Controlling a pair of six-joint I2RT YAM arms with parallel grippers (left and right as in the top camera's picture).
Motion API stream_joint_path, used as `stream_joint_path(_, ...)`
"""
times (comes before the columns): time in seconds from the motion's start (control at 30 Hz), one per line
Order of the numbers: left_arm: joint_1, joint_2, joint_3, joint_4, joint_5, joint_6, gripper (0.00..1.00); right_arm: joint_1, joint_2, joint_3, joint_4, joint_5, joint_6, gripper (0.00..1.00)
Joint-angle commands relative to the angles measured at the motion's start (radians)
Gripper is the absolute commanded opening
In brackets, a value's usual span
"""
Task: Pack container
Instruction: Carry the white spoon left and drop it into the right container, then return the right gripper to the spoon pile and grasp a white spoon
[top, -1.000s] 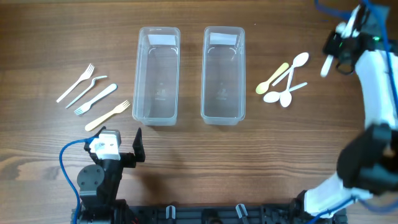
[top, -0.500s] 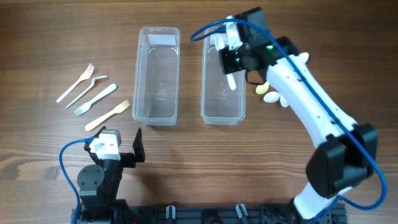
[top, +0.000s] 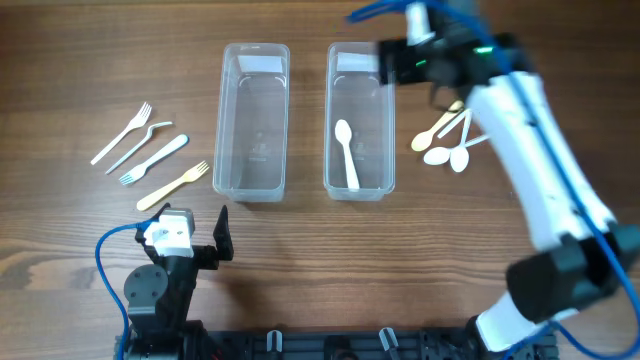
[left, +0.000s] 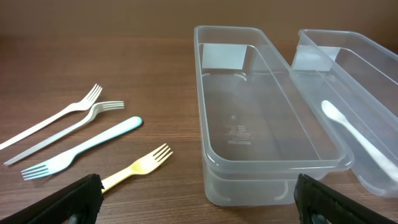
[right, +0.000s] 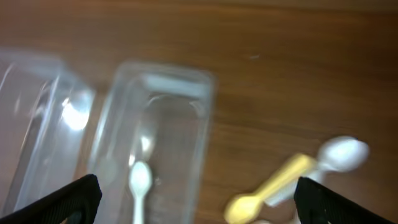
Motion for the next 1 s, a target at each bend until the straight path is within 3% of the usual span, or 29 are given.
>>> stream_joint_path(0.0,-0.004,-0.007,-0.005,0.004,0.016,0.019,1.00,-0.151,-0.056,0.024,-0.071,0.061,0.083,1.00)
stream_joint_path(0.2,-0.004,-0.007,-0.005,0.004,0.016,0.019,1.00,-0.336,-0.053,-0.085,-0.055,0.061,0.103,1.00)
stream_joint_path(0.23,-0.004,-0.007,-0.005,0.004,0.016,0.019,1.00,-0.356,-0.052,-0.113,-0.039,0.061,0.134,0.97)
stream_joint_path(0.3,-0.004,-0.007,-0.005,0.004,0.016,0.019,1.00,-0.385,-0.048,-0.181,0.007,0.062,0.203,0.80)
stream_joint_path(0.43,-0.004,-0.007,-0.005,0.004,0.016,0.019,1.00,-0.404,-0.032,-0.335,0.137,0.061,0.289,0.73)
stream_joint_path(0.57,-0.004,-0.007,-0.005,0.004,0.016,0.019,1.00,-0.395,0.017,-0.434,0.230,0.024,0.186,0.69)
stream_joint_path(0.97,-0.004,-0.007,-0.005,0.004,0.016,0.019,1.00,-0.381,0.229,-0.453,0.208,-0.036,0.009,0.64)
